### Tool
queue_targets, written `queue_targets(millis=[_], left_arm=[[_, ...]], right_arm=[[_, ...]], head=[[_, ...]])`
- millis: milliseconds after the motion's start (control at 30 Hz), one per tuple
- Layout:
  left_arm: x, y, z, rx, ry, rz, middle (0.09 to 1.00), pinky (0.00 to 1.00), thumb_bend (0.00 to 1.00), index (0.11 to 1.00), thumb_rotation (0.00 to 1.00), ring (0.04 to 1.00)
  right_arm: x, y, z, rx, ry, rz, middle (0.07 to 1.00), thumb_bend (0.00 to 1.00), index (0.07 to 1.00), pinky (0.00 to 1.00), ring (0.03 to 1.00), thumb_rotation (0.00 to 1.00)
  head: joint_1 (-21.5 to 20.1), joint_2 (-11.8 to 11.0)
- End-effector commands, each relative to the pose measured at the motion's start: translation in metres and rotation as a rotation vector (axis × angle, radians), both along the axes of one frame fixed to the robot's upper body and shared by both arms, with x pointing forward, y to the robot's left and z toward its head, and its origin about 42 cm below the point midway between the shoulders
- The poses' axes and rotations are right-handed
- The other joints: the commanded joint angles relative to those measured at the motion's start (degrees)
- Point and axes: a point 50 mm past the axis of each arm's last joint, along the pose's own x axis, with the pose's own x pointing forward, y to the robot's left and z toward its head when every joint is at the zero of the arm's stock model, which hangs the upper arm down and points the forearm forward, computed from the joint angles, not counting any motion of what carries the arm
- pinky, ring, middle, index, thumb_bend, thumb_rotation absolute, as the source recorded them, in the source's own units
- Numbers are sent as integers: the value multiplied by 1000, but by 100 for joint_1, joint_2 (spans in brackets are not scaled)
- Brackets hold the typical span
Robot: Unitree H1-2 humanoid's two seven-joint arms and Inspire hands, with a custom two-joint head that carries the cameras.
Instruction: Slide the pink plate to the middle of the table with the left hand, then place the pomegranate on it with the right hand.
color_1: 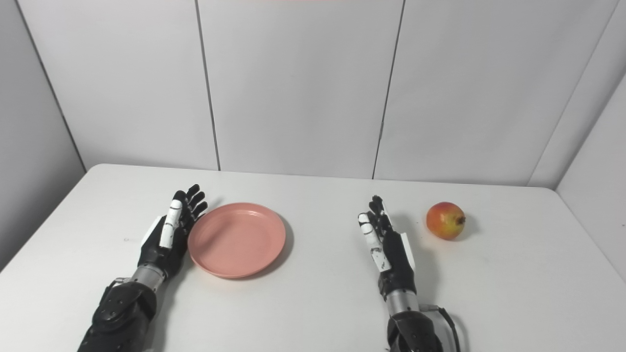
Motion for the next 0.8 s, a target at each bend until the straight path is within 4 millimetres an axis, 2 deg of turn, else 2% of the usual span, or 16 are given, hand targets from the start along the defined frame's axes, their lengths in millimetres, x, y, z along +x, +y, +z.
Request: queue_targets(millis=[0,467,633,767], left_arm=[[4,-8,12,-20,-50,-38,998,981,602,996,1000,994],[-10,-29,1,-41,-65,-131,1000,1000,603,1000,1000,1000],[-16,-37,0,-40,-61,-151,1000,1000,619,1000,1000,1000],[-20,-44,0,-39,-57,-171,1000,1000,626,1000,1000,1000]], right_arm=[[10,12,19,7,-61,14,956,552,961,925,943,818],[11,20,17,-44,-59,5,946,537,953,929,930,884],[11,22,17,-41,-54,5,940,517,946,927,926,878],[11,23,17,-40,-54,8,943,540,948,938,930,869]], head=[[-85,20],[-656,88],[-694,109],[-654,139]])
